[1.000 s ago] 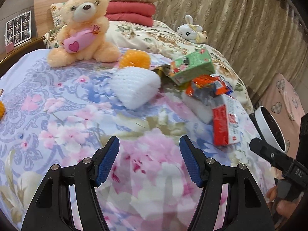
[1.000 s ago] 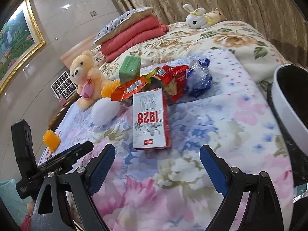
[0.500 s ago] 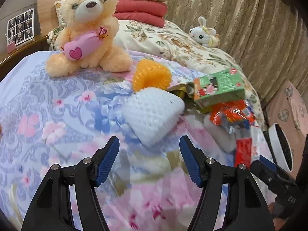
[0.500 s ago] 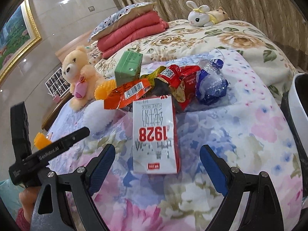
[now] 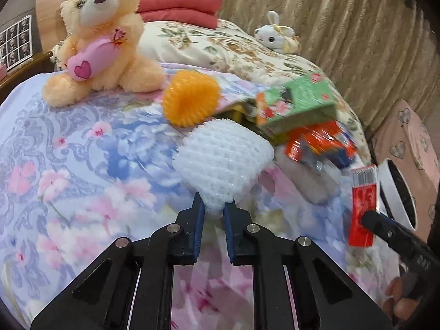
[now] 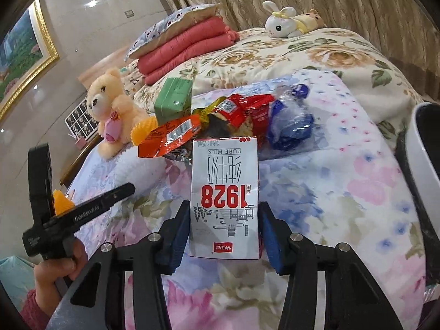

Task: Collect trash
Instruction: 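Close the left gripper on the white foam net and lift it, then drop the foam net into the bin with the left gripper while right gripper drops the carton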

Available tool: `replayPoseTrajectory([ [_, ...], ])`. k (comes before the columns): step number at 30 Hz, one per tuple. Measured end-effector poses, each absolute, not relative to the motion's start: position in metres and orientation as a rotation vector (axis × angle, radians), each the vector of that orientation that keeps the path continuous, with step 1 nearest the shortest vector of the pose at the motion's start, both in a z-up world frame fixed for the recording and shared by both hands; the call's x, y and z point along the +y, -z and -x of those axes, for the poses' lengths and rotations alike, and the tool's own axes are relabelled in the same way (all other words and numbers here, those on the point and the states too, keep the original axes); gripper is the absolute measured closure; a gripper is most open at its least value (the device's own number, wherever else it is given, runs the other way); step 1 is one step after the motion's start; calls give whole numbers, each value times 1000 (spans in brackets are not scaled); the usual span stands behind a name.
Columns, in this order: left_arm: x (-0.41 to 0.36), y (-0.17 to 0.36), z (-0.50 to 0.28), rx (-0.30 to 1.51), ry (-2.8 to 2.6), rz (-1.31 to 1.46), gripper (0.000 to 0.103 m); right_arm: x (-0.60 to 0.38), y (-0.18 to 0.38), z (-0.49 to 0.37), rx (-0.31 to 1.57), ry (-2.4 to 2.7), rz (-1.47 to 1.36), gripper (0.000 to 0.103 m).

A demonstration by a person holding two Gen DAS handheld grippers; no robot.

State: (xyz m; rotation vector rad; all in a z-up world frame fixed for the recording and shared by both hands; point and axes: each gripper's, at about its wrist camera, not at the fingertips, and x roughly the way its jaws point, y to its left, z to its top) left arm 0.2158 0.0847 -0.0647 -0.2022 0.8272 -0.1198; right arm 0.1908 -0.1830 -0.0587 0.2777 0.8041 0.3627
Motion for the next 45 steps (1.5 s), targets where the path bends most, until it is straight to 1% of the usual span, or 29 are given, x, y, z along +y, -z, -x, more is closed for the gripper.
replayPoseTrajectory([
  [13,28,54,-166,831,274,220,91,-235,50,-165,776,-326,-335,54],
  [31,-59,31,-171,815,437,160,91,-302,39,-141,716,-228,-401,54],
  [45,-111,21,-177,808,529,117,91,-360,33,-132,679,-128,-437,54],
])
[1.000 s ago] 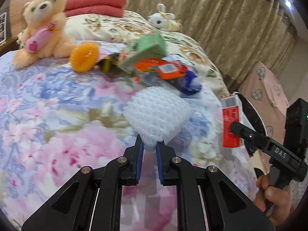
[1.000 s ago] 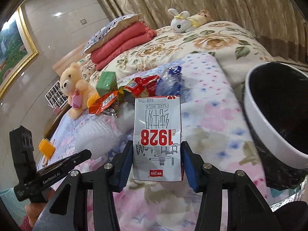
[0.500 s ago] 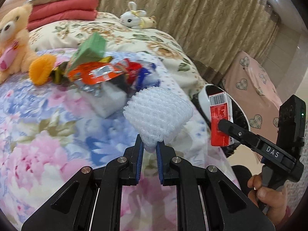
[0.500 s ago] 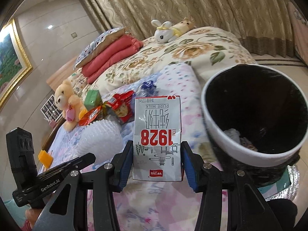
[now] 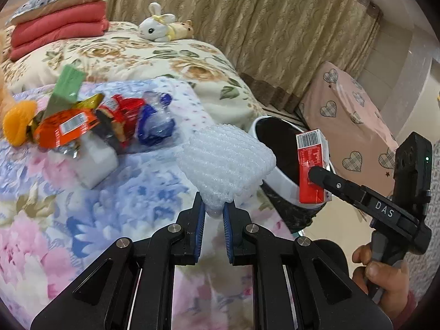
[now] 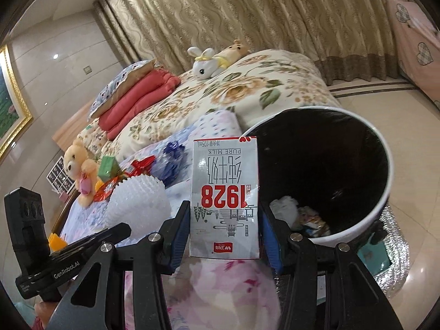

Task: Collect trash
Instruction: 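Drop the foam net into the bin with the left gripper while right gripper drops the carton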

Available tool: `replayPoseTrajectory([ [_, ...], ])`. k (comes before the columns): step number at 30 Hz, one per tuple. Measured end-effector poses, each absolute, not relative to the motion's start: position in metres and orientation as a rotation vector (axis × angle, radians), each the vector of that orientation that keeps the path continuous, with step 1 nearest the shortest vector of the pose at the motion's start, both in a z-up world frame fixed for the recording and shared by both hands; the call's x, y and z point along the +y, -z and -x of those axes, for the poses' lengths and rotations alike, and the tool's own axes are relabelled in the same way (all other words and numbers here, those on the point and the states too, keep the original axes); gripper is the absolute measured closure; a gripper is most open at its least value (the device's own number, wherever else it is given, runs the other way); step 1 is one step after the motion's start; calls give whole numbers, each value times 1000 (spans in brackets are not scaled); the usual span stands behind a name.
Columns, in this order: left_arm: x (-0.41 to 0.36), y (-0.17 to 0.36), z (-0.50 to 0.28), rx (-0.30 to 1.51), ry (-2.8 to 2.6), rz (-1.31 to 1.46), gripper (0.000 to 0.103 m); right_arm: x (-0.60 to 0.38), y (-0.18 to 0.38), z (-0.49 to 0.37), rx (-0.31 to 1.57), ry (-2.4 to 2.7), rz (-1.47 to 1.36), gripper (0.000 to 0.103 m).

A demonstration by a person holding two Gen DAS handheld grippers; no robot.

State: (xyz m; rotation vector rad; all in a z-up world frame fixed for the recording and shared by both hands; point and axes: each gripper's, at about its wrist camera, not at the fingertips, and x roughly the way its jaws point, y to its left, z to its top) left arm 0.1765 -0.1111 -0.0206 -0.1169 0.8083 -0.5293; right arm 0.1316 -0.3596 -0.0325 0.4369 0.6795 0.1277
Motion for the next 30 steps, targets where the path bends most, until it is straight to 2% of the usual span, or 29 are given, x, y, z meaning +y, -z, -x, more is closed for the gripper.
replayPoseTrajectory([
  [30,-203,9,-201,813,647,48,91,-430,42,-150,711,-27,-484,54],
])
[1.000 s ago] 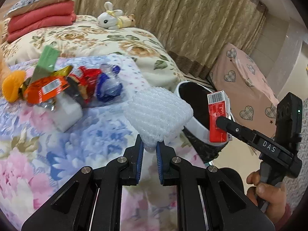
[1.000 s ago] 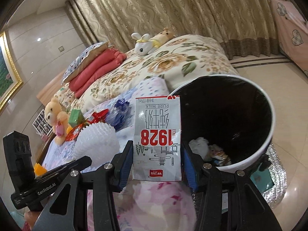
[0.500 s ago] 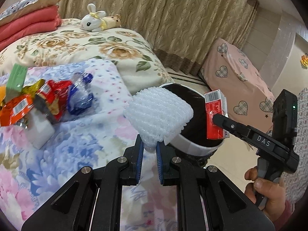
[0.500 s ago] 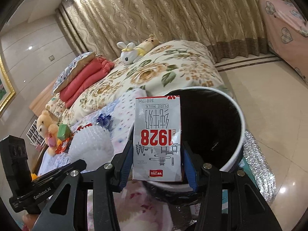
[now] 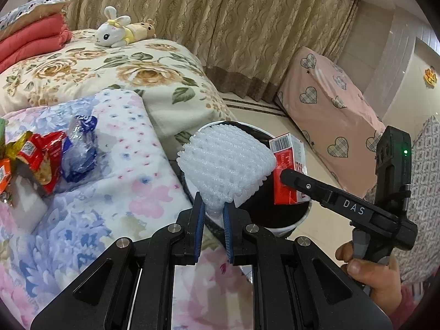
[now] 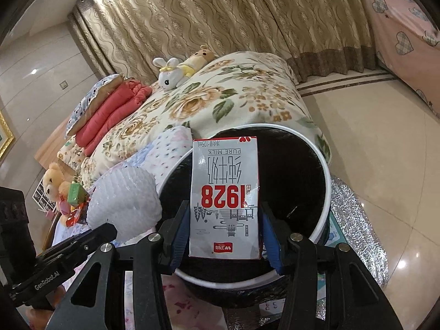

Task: Collect trash
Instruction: 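Drop the foam net into the bin with the left gripper while right gripper drops the carton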

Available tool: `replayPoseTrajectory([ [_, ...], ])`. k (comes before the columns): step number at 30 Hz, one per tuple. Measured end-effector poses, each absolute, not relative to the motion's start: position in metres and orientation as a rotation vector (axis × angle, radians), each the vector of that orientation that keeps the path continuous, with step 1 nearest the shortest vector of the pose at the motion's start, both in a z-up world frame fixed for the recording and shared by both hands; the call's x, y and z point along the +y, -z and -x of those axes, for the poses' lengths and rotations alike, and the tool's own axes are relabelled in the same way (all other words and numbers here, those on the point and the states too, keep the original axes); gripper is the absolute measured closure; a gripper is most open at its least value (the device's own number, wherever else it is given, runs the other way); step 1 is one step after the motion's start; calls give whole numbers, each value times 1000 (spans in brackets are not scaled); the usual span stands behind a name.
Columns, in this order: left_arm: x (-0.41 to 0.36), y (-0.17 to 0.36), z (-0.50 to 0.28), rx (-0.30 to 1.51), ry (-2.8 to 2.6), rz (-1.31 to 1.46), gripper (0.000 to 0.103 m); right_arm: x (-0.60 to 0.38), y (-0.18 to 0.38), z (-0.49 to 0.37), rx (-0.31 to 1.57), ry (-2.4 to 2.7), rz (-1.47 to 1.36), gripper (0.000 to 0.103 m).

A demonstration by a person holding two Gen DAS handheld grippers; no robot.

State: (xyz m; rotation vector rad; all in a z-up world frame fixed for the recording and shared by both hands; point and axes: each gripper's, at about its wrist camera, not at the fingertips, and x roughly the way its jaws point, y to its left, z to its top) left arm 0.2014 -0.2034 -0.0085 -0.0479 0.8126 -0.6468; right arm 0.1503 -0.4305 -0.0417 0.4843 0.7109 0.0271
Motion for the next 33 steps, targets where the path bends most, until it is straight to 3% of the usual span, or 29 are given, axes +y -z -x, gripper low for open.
replayPoseTrajectory([
  [20,-235,18,-217,861,652,16,91,-448,53,-161,748,-7,-520,51],
  [24,-237,22,-218,881,654,22,76,-451,52,-161,745,3,-528,50],
  [26,-234,21,-214,871,652,24,63,-452,52,-160,743,6,-533,47],
  [33,-216,23,-206,865,620,36,57,-444,47,-156,726,-3,-545,33],
])
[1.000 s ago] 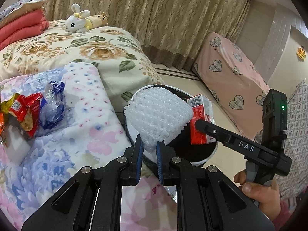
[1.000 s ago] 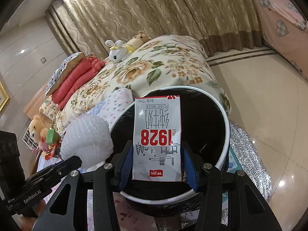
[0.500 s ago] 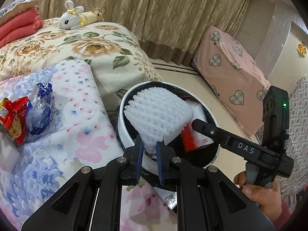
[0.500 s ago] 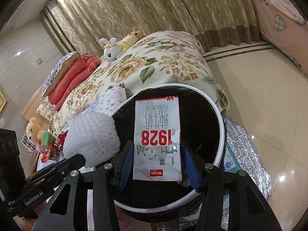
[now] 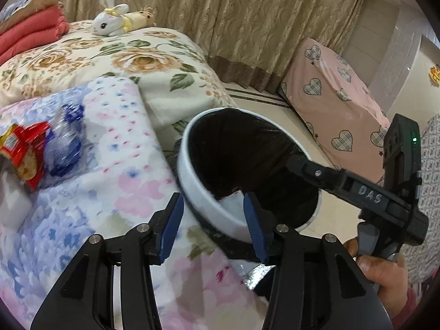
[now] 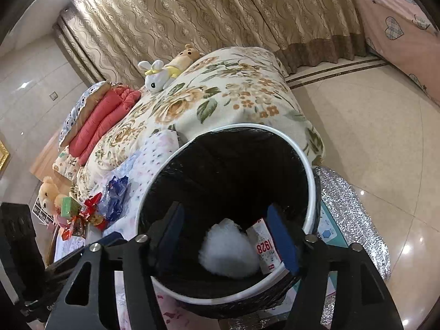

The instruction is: Collect trash

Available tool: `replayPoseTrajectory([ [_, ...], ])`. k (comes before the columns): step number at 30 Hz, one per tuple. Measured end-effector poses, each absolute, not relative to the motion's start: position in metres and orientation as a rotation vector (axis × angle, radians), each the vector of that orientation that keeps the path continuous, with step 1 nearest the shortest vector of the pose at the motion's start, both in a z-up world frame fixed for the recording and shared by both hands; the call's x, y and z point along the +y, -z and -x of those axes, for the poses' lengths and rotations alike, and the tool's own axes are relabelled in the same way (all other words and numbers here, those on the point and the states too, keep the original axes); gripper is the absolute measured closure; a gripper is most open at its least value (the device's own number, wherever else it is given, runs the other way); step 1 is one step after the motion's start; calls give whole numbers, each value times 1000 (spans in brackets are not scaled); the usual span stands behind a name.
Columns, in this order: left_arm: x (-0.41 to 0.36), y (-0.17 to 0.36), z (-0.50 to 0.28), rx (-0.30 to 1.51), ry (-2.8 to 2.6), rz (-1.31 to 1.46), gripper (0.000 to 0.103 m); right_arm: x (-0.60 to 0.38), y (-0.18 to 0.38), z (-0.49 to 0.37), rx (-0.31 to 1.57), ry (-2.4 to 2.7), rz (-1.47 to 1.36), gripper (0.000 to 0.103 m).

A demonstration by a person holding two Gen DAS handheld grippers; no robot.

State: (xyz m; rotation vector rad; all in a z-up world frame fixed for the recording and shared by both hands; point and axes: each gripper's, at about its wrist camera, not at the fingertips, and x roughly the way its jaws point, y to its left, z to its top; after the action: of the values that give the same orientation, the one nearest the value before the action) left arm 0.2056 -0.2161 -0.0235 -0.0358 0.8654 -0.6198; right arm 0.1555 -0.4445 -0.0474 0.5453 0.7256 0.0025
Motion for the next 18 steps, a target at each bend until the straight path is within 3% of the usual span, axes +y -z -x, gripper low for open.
replayPoseTrajectory([
  [5,-188,28,-201,871,574,68,56,-426,41,-154,708,-32,-531,22],
  [18,-97,38,-188,868,418,167,56,-356,36,-161,728,-161,-459,16],
])
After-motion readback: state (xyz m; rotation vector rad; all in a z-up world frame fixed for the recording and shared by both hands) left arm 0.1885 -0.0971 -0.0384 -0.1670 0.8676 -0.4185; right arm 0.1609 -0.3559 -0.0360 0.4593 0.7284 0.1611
